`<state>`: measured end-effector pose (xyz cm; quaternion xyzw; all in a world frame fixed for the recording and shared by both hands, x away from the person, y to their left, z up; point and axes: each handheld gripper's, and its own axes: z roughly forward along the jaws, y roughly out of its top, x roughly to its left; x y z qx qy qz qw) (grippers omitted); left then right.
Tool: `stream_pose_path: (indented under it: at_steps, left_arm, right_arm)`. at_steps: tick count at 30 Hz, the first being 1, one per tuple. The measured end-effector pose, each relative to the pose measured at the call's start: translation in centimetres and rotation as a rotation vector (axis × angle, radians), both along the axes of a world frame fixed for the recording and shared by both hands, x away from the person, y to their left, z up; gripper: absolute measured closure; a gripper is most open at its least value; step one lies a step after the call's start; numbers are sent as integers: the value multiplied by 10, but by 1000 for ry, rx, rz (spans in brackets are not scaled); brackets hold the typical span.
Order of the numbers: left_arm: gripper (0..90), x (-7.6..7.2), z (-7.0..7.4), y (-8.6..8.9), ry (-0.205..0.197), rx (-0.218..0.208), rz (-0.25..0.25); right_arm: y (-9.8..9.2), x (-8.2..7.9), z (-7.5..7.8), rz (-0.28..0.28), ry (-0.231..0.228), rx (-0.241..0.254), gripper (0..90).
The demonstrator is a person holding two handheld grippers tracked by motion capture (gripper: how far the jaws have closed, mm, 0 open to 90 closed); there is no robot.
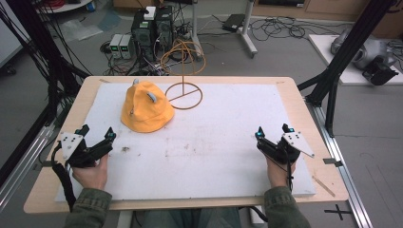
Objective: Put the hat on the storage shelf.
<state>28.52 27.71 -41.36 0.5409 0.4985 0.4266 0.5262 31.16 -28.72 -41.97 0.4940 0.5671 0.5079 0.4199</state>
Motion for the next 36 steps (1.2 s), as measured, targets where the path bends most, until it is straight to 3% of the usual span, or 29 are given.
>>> stream_pose_path:
  at_steps: [6, 7, 8, 10, 11, 14, 15, 19, 20, 21, 22, 23, 26, 31, 34, 36]
  left_arm:
    - [158, 15, 17, -10, -20, 7, -31]
    - [159, 26, 27, -17, -34, 17, -40]
    - [159, 26, 27, -17, -34, 17, -40]
    - [159, 41, 38, -27, -46, 47, -40]
    - [159, 41, 38, -27, -46, 47, -40]
    - [159, 61, 45, -38, -31, 64, -70]
    - [161, 75, 46, -46, -9, 86, -84]
    - [162, 98, 37, -51, 48, 82, -85]
    - [161, 98, 37, -51, 48, 82, -85]
    - [166, 108, 29, -50, 88, 67, -102]
    - [168, 108, 29, -50, 88, 67, -102]
    - [169, 114, 22, -48, 120, 53, -113]
    - [175, 121, 15, -48, 149, 44, -119]
    - [192, 135, -3, -53, 227, 56, -133]
    - [304, 139, -7, -55, 262, 51, -113]
    - [406, 139, -7, -56, 264, 55, -109]
  right_arm:
    - [-2, 1, -1, 1, 4, -7, 106]
    - [-2, 1, -1, 1, 6, -1, 106]
    - [-1, 1, -1, 2, 5, -3, 106]
    - [-1, 1, -1, 8, 8, -4, 106]
    - [-1, 1, -1, 8, 8, -4, 106]
    - [1, 2, -2, 18, 9, -5, 106]
    - [1, 2, -2, 17, 8, 2, 106]
    - [1, 3, -3, 25, 16, 13, 106]
    - [1, 3, -3, 25, 16, 13, 106]
    - [2, 3, -3, 28, 19, 17, 106]
    - [2, 3, -3, 28, 19, 17, 106]
    - [2, 4, -3, 37, 21, 21, 106]
    - [3, 5, -5, 43, 28, 20, 106]
    - [4, 6, -5, 52, 30, 11, 106]
    - [5, 6, -5, 56, 32, 13, 106]
    - [5, 6, -6, 56, 31, 11, 106]
